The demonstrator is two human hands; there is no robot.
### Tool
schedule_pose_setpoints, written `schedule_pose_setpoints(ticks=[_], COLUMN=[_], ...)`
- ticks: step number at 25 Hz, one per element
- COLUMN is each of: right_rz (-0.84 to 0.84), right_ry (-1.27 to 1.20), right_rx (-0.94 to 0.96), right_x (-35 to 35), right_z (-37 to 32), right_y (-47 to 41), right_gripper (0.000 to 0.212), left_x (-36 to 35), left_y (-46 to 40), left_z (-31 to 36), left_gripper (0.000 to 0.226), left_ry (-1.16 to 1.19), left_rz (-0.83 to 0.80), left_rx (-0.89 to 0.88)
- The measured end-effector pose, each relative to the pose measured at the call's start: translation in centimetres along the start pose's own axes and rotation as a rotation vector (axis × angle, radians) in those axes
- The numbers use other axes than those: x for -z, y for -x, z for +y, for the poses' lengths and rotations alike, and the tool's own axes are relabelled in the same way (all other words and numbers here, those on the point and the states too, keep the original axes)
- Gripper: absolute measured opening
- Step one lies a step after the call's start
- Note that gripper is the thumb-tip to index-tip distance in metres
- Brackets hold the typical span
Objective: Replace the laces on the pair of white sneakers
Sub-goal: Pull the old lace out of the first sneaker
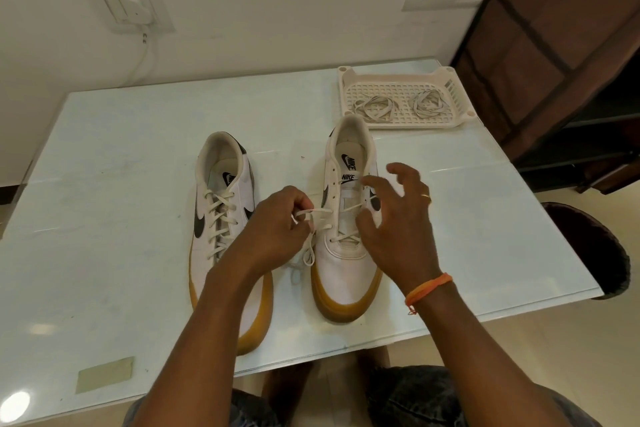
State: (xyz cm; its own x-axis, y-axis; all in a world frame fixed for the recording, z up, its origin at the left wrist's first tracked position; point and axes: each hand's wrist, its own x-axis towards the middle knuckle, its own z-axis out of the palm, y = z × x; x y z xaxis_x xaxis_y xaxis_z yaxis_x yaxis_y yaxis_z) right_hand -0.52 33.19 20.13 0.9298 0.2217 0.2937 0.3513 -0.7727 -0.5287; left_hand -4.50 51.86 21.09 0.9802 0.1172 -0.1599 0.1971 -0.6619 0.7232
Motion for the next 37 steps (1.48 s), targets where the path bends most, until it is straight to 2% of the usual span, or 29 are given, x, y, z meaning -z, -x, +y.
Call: schedule_pose_setpoints(ticks=[2, 4, 5, 8, 10, 11, 13, 17, 18, 20, 21, 23, 25, 26, 27, 29, 30, 34, 36, 37], right_rz=[-0.056, -0.081, -0.077, -0.102, -0.128, -0.134, -0.129, -0.125, -0.126, -0.131, -0.135, -0.139, -0.132, -0.134, -0.133, -0.136, -0.132, 0.044, 0.109, 0.109], right_ry=[0.006, 0.027, 0.047, 0.063, 0.074, 0.065, 0.027, -0.093, -0.124, -0.150, -0.156, -0.159, -0.153, -0.155, -0.164, -0.184, -0.211, -0.417, -0.544, -0.507], right_rx=[0.134, 0.125, 0.110, 0.129, 0.155, 0.159, 0.159, 0.108, 0.099, 0.103, 0.105, 0.094, 0.064, 0.044, 0.026, -0.007, -0.036, -0.379, -0.509, -0.497], right_x=[-0.9, -1.3, -1.3, -1.4, -1.5, -1.6, -1.5, -0.6, -0.3, 0.0, 0.1, 0.2, 0.2, 0.2, 0.1, 0.0, 0.1, 0.3, 0.8, 0.9], right_z=[-0.8, -0.7, -0.4, 0.4, 0.5, 0.5, 0.3, 0.0, 0.0, 0.1, 0.1, 0.0, -0.2, -0.2, -0.2, -0.2, -0.3, 0.7, 1.2, 1.2], right_y=[0.6, 0.5, 0.4, 0.2, 0.1, 0.1, 0.1, -0.1, -0.1, -0.2, -0.2, -0.2, -0.2, -0.2, -0.2, -0.4, -0.4, -1.0, -1.3, -1.3], right_gripper=[0.027, 0.008, 0.005, 0.013, 0.014, 0.015, 0.014, 0.011, 0.010, 0.010, 0.011, 0.012, 0.013, 0.013, 0.013, 0.013, 0.014, 0.023, 0.018, 0.011], left_x=[0.4, 0.1, -0.1, -0.3, 0.3, 0.7, 0.6, -1.3, -1.7, -1.9, -1.8, -1.8, -2.7, -3.4, -4.3, -5.8, -6.1, -5.8, -5.8, -5.6], left_y=[-0.1, -0.4, -0.5, -0.3, -0.2, -0.3, -0.6, -0.2, 0.0, 0.2, 0.3, 1.2, 2.8, 3.5, 4.0, 4.1, 3.9, 3.1, 3.1, 3.1], left_z=[-0.7, -0.8, -0.6, 0.7, 1.0, 0.8, 0.1, 0.3, 0.7, 1.5, 1.8, 2.7, 4.0, 4.5, 4.7, 4.3, 4.0, 4.0, 4.1, 4.2], left_gripper=[0.016, 0.014, 0.013, 0.017, 0.017, 0.018, 0.034, 0.089, 0.099, 0.109, 0.107, 0.089, 0.060, 0.048, 0.040, 0.043, 0.047, 0.045, 0.040, 0.037], left_ry=[-0.093, -0.131, -0.119, -0.146, -0.068, 0.034, 0.161, 0.035, 0.001, -0.135, -0.179, -0.190, -0.192, -0.209, -0.211, -0.215, -0.230, -0.246, -0.222, -0.209], left_rz=[0.033, 0.148, 0.231, 0.545, 0.763, 0.788, 0.642, 0.163, 0.088, 0.087, 0.152, 0.431, 0.678, 0.691, 0.623, 0.409, 0.364, 0.401, 0.407, 0.404], left_rx=[-0.038, -0.080, -0.118, -0.286, -0.289, -0.243, -0.138, -0.014, 0.016, 0.086, 0.155, 0.268, 0.156, 0.086, 0.060, 0.150, 0.182, 0.175, 0.180, 0.191])
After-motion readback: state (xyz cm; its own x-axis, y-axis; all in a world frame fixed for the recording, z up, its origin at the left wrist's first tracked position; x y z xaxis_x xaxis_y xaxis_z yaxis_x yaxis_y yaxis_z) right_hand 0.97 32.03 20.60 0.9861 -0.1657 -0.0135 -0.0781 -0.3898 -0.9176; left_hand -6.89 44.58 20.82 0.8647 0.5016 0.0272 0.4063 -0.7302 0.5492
